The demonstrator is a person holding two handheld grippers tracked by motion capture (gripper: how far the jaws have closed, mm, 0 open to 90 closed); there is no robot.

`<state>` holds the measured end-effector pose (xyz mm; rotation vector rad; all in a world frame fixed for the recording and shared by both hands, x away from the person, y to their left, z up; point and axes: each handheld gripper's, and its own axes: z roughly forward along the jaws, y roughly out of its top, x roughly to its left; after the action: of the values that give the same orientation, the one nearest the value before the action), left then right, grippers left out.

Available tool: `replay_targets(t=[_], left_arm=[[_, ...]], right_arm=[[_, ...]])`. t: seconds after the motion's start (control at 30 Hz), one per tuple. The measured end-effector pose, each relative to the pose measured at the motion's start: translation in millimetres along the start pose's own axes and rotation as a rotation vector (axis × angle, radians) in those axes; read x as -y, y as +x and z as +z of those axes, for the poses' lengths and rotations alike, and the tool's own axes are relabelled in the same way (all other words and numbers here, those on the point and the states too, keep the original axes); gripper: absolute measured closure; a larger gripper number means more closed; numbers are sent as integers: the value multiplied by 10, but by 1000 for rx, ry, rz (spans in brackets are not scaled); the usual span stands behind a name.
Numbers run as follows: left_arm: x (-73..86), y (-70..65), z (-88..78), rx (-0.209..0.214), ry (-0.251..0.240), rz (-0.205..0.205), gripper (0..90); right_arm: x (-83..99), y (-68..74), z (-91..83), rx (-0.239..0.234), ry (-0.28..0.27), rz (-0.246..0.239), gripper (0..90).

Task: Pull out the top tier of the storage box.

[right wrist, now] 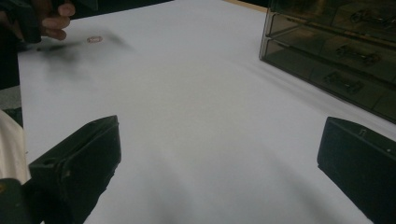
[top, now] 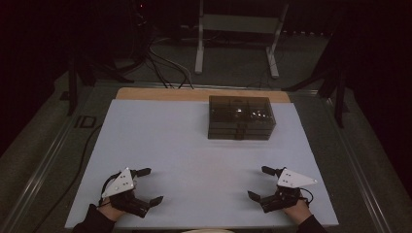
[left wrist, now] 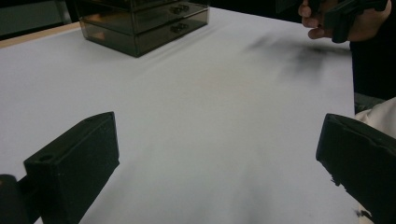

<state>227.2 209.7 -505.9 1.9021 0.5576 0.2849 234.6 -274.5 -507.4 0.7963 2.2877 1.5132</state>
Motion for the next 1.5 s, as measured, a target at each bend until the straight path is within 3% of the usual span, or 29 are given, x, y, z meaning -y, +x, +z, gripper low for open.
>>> replay_targets(t=[0.67, 1.27, 1.5], left_arm=[[-10, 2, 0, -9, -12, -6, 9], [-13, -26, -26, 6, -16, 7, 8], [-11, -21, -22, 1, -14, 4, 9]], right_arm=[[21, -7, 48, -17, 24, -7, 0], [-169, 194, -5, -3, -7, -67, 0], [-281, 248, -28, -6, -13, -113, 0]])
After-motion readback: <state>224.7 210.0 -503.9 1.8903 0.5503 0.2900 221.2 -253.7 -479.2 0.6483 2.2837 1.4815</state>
